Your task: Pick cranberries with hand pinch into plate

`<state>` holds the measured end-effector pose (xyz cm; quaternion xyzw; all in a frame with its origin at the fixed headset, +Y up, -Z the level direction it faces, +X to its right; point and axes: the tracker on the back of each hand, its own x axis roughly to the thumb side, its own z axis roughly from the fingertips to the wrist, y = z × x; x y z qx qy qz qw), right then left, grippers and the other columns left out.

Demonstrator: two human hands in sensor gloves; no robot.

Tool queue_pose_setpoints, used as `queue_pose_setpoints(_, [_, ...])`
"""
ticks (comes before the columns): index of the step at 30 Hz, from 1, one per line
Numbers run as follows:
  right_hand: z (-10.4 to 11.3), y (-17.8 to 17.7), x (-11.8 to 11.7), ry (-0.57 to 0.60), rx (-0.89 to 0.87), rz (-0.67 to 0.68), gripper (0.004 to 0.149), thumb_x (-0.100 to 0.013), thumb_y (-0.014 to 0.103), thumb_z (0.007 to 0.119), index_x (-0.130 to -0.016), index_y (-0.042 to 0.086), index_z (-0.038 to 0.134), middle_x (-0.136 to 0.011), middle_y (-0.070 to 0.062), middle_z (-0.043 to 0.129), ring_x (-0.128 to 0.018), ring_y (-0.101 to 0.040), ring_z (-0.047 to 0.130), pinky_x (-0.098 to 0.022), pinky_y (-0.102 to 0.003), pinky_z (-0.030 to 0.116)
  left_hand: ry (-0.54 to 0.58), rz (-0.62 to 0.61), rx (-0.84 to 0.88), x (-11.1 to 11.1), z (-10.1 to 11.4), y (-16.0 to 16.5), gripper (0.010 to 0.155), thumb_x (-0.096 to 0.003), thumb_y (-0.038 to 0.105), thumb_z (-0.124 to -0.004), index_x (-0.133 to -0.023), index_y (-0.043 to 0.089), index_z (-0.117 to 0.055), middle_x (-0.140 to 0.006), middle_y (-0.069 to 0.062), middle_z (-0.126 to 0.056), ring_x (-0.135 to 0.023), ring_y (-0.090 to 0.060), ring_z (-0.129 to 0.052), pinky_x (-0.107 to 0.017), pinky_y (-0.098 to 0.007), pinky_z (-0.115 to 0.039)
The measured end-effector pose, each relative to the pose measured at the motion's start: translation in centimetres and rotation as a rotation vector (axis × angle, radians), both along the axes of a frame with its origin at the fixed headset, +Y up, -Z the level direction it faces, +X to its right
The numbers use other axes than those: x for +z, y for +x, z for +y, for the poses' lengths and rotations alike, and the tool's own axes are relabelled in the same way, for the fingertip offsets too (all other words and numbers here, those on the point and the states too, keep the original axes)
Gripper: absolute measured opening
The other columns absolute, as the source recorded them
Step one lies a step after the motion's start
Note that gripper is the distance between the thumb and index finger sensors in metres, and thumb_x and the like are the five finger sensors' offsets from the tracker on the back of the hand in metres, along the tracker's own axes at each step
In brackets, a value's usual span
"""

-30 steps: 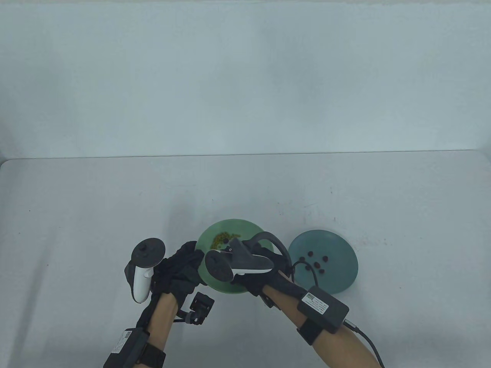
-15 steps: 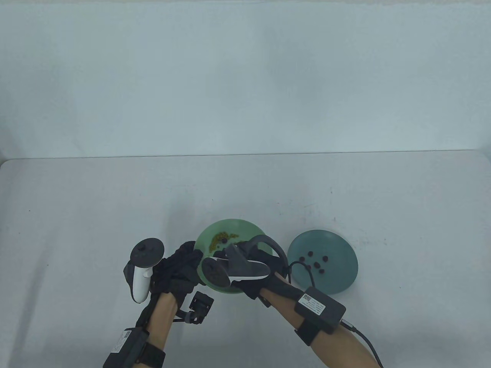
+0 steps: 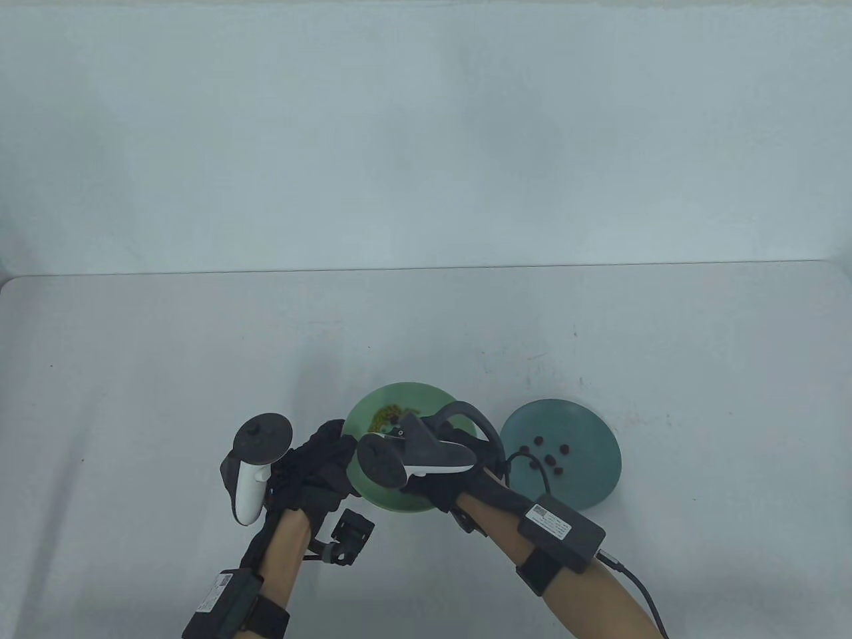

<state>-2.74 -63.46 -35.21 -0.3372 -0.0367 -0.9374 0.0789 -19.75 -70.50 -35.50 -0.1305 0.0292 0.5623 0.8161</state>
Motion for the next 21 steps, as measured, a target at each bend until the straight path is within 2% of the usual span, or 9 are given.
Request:
queue_pose_setpoints(11, [4.5,3.2,-0.5,0.073,-0.050,-0.052,0.051,-0.048,0.047,0.081,-0.086,0.014,0.085,-0.050,0.011,0.094,-0.042,-0.007,0.099,-0.040,-0.032,0.089,-0.002,0.019,0.010,0.1,0.1,-0.4,0.053,-0.0603,0.023,-0.066,-0.106,-0.002,-0.055,-0.089,-0.019,-0.083,-0.055,-0.025,-0.109,-0.041,-0.033,-0.097])
queue_pose_setpoints(17, [6.6,7.4,-1.6,0.112,-0.092,-0.149,0.050,-0.048,0.047,0.081,-0.086,0.015,0.085,-0.050,0.011,0.094,-0.042,-0.007,0.099,-0.040,-0.032,0.088,-0.007,0.035,0.008,0.1,0.0,-0.8,0.053,-0.0603,0.023,-0.066,-0.106,-0.002,-0.055,-0.089,-0.019,-0.083,-0.055,-0.025,-0.109,-0.041,-0.033,-0.097])
queue_pose_setpoints(21, [6.6,11.0,-2.7,0.120,-0.084,-0.234,0.050,-0.048,0.047,0.081,-0.087,0.015,0.085,-0.050,0.011,0.093,-0.042,-0.007,0.099,-0.040,-0.032,0.088,-0.007,0.044,0.008,0.1,0.1,-1.0,0.053,-0.0603,0.023,-0.066,-0.106,-0.002,-0.055,-0.089,-0.019,-0.083,-0.055,-0.025,-0.109,-0.041,-0.033,-0.097])
